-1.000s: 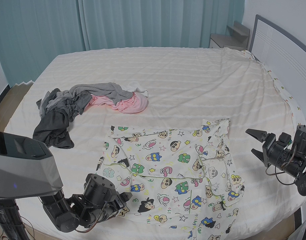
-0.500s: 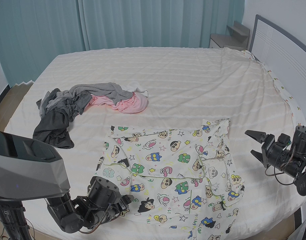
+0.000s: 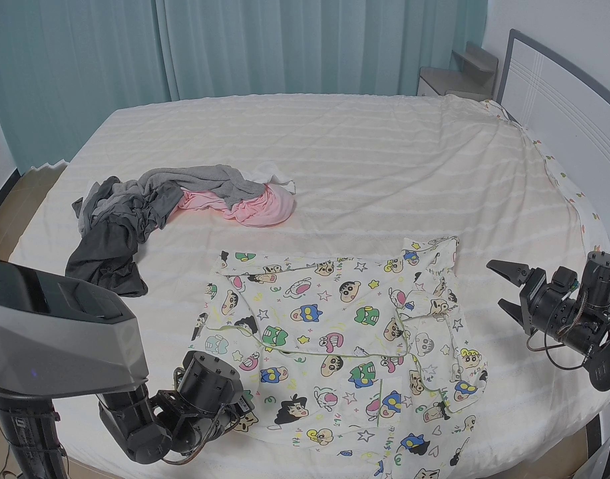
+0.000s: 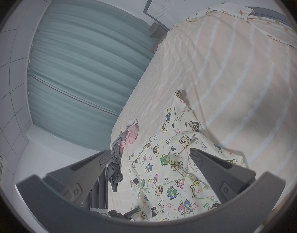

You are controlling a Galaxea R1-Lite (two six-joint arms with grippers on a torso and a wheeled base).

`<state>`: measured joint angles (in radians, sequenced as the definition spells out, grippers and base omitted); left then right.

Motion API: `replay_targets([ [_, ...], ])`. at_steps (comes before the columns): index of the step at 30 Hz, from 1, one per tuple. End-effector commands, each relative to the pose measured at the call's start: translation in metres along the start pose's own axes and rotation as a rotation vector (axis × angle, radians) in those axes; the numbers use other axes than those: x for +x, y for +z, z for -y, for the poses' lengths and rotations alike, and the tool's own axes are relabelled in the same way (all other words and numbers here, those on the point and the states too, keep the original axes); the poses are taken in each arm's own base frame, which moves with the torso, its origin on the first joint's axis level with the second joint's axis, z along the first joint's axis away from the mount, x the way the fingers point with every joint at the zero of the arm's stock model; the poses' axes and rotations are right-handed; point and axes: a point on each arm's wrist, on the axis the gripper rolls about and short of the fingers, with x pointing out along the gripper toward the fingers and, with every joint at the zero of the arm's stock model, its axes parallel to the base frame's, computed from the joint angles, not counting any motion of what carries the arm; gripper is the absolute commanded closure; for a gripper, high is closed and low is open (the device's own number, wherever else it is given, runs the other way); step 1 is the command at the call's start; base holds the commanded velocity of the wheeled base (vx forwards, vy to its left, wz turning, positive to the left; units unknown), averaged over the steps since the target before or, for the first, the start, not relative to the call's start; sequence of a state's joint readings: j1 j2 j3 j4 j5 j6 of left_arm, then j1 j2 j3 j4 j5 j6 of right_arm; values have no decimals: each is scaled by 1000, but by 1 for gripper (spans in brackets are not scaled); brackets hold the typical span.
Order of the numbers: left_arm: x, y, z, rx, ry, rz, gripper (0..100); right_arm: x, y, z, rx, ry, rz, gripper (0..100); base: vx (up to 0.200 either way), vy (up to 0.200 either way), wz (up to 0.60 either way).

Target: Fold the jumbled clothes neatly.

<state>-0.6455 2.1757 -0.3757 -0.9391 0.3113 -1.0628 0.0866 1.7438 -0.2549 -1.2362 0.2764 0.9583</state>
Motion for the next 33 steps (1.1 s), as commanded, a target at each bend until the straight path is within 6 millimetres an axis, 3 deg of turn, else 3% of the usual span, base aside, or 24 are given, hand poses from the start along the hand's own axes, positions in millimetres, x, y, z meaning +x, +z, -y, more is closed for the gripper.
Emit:
replay_targets([
  [1, 1, 0, -2, 2, 14, 9, 100, 1, 0, 0, -1, 0, -1, 0, 0, 0, 0],
  [6, -2, 3, 0, 1, 14, 56, 100, 0, -1, 0, -2, 0, -4, 0, 0, 0, 0],
  [11, -15, 21, 4, 8, -20, 177, 100, 0, 0, -1, -3, 5, -1, 0, 0, 0, 0],
  [12, -19, 34, 3, 15, -47, 233, 100, -1, 0, -2, -4, 9, 2, 0, 0, 0, 0],
  [18, -17, 56, -8, 40, -43, 318, 100, -2, 0, -3, -7, 10, 5, 0, 0, 0, 0],
  [24, -4, 70, -21, 44, -25, 366, 100, -2, 0, -3, -7, 10, 5, 0, 0, 0, 0],
  [33, 23, 73, -40, 46, -67, 360, 100, -1, 0, -1, -8, 5, 3, 0, 0, 0, 0],
])
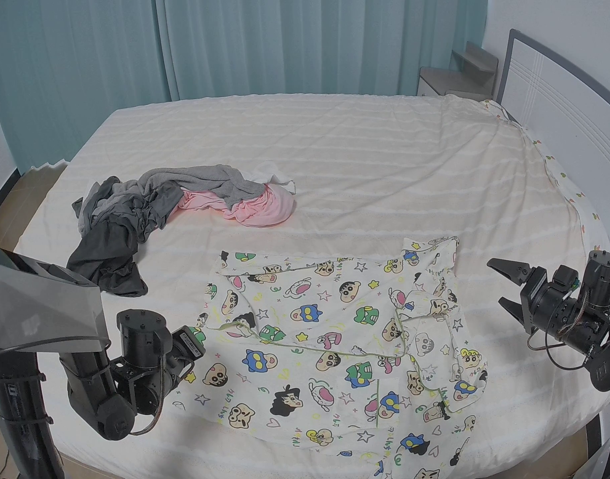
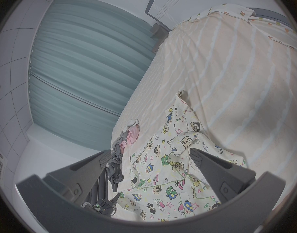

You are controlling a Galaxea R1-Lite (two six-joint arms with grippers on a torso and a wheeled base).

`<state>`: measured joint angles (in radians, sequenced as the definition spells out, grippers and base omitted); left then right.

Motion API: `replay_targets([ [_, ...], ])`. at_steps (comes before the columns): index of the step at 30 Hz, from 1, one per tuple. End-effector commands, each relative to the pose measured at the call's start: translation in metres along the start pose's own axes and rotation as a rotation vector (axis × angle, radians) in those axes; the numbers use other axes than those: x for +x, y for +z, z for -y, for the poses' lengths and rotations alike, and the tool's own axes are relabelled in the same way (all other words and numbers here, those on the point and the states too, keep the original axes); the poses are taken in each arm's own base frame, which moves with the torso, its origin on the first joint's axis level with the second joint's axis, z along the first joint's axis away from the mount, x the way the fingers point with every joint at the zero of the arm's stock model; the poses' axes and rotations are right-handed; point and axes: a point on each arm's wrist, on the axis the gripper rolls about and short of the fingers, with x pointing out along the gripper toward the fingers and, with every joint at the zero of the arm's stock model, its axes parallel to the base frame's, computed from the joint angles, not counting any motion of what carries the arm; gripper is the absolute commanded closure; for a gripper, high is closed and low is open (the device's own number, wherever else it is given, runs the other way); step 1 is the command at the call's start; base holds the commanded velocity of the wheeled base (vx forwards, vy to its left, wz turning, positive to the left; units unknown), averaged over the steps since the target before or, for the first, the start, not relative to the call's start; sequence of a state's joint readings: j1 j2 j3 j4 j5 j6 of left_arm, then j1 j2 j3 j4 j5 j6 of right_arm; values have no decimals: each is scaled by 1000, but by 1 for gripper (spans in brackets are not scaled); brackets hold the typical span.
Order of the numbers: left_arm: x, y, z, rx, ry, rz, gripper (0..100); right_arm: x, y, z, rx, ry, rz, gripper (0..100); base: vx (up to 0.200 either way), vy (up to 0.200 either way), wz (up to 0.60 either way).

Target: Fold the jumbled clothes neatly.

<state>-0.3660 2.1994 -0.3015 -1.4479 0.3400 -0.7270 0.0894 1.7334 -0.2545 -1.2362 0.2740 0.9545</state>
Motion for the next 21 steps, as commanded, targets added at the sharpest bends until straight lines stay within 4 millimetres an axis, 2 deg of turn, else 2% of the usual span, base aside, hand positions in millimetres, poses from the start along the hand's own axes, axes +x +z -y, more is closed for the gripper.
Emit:
replay_targets([
  [1, 15, -14, -17, 17, 26, -47, 100, 1, 0, 1, 0, -5, -2, 0, 0, 0, 0],
  [9, 26, -12, -30, 34, 42, -18, 100, 2, 4, 9, -7, -34, 8, 0, 0, 0, 0],
  [10, 26, -11, -31, 36, 44, -16, 0, 4, 4, 12, -16, -44, 6, 0, 0, 0, 0],
  [15, 28, -7, -31, 23, 45, 0, 0, 12, 1, 31, -82, -113, -30, 0, 0, 0, 0],
  [18, 29, -1, -33, 10, 50, 21, 0, 21, -4, 52, -167, -186, -79, 0, 0, 0, 0],
  [21, 22, 10, -34, -10, 45, 43, 0, 29, -11, 70, -277, -230, -139, 0, 0, 0, 0],
])
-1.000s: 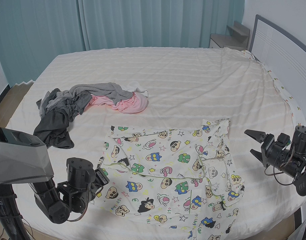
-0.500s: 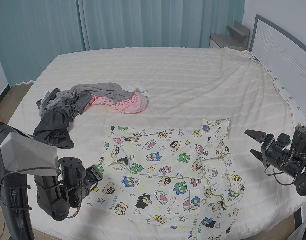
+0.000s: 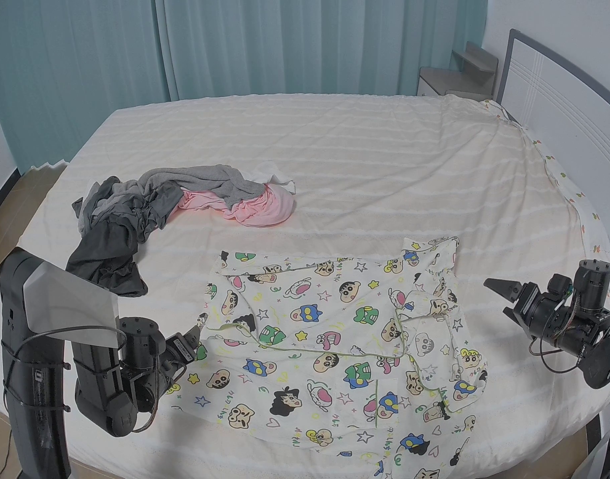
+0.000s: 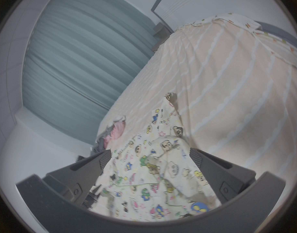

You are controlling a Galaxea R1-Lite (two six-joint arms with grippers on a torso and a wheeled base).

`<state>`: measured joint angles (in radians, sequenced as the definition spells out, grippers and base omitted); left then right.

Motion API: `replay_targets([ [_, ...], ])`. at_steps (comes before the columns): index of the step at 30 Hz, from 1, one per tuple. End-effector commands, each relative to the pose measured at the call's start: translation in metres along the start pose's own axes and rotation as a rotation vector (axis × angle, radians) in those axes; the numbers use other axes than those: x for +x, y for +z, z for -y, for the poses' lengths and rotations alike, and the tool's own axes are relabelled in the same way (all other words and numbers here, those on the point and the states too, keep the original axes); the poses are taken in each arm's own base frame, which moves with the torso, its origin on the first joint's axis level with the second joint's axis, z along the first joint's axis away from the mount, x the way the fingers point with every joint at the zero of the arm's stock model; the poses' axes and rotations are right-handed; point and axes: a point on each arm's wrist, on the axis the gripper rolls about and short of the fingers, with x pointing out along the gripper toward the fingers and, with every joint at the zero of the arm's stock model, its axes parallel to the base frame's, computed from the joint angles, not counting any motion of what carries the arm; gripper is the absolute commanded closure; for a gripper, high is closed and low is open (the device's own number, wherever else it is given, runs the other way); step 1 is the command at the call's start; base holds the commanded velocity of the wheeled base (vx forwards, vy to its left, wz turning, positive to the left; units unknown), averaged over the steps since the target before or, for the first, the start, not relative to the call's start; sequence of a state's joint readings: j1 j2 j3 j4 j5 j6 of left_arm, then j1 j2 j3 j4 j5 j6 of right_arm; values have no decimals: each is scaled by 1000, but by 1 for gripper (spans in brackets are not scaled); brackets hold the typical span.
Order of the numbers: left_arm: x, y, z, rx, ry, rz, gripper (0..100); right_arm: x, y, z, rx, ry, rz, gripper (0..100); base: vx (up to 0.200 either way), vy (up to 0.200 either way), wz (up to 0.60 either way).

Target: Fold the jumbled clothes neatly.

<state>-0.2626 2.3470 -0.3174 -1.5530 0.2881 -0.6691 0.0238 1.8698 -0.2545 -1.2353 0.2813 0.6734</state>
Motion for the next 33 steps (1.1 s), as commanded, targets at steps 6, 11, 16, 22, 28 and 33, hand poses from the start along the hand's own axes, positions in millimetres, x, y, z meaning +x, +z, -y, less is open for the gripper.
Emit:
replay_targets([
  [6, -53, 30, -16, -51, -158, -109, 0, 39, -23, 43, -196, -74, -161, 0, 0, 0, 0],
  [11, -81, 34, -25, -61, -231, -189, 0, 68, -25, 47, -246, -60, -181, 0, 0, 0, 0],
  [16, -82, 34, -26, -121, -220, -197, 0, 86, -29, 44, -262, -55, -231, 0, 0, 0, 0],
  [22, -82, 34, -26, -173, -220, -208, 0, 100, -37, 45, -305, -47, -267, 0, 0, 0, 0],
  [28, -83, 34, -25, -193, -219, -207, 0, 106, -33, 46, -309, -50, -248, 100, 0, 0, 0],
  [33, -83, 34, -25, -193, -217, -209, 0, 105, -33, 49, -320, -81, -236, 100, 0, 0, 0],
])
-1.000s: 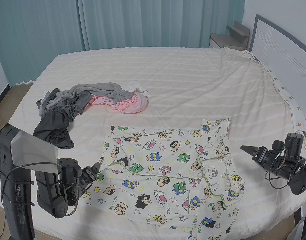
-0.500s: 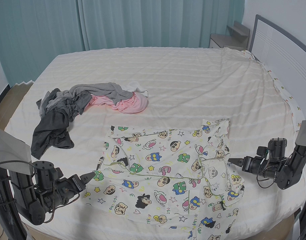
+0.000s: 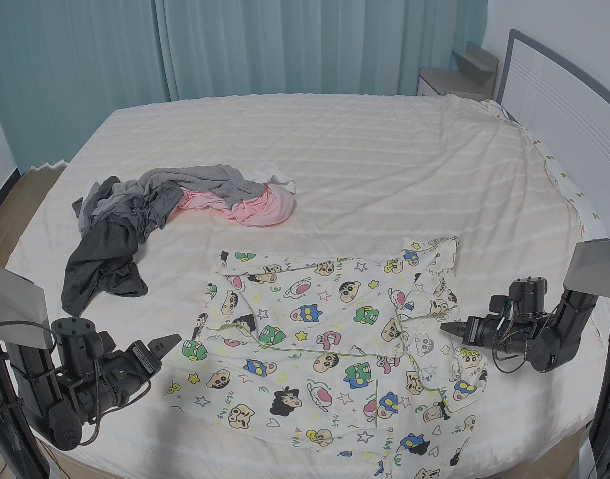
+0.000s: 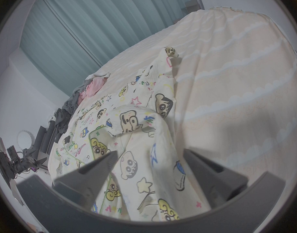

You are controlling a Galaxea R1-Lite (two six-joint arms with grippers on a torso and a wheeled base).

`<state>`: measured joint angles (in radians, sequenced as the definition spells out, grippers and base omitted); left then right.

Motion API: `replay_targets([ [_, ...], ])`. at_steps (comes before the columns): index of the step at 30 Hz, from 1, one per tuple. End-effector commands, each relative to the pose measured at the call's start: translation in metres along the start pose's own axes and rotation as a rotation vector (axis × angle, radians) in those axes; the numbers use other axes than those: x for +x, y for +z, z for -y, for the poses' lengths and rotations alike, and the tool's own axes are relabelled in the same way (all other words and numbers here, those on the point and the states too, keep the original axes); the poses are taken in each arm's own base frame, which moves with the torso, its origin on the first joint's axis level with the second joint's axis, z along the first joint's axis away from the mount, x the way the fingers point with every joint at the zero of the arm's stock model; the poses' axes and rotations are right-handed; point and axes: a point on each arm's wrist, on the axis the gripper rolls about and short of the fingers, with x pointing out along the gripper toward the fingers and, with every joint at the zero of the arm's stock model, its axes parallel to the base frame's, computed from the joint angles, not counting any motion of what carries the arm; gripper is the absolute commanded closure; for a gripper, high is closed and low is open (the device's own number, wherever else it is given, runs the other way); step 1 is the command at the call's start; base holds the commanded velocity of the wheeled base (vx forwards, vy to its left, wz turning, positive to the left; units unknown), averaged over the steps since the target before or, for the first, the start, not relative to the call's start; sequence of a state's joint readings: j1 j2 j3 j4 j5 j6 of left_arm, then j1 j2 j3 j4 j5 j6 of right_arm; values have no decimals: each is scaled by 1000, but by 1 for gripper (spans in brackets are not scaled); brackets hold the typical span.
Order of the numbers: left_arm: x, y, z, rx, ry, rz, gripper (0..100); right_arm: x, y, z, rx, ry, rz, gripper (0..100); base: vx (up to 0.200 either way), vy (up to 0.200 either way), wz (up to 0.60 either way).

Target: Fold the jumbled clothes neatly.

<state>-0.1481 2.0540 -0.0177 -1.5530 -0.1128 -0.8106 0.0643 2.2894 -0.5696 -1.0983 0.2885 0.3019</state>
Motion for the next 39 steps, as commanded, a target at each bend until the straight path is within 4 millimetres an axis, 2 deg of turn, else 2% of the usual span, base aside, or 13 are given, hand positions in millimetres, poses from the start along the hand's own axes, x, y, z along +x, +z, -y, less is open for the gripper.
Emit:
replay_targets([
  [1, -3, -1, 0, 0, -2, 2, 0, 1, -3, 3, -3, -10, -8, 100, 0, 0, 0],
  [5, -3, -1, 0, -18, -3, 3, 0, -1, 0, 7, 1, -21, 2, 100, 0, 0, 0],
  [10, -3, -1, -1, -25, 1, 6, 0, -7, 14, 22, 12, -86, 66, 100, 0, 0, 0],
  [14, -3, 0, 0, -25, 0, 7, 0, -10, 16, 30, 14, -111, 78, 100, 0, 0, 0],
  [16, -3, -1, 0, -25, 0, 5, 0, -13, 22, 44, 18, -144, 105, 100, 0, 0, 0],
  [29, -2, -2, -2, -26, 11, 1, 0, -11, 28, 76, 61, -229, 143, 100, 0, 0, 0],
  [34, -1, -2, -2, -26, 11, 1, 0, -9, 30, 81, 64, -233, 157, 100, 0, 0, 0],
  [39, -1, -2, -2, -26, 12, 0, 0, -6, 42, 87, 56, -232, 208, 100, 0, 0, 0],
])
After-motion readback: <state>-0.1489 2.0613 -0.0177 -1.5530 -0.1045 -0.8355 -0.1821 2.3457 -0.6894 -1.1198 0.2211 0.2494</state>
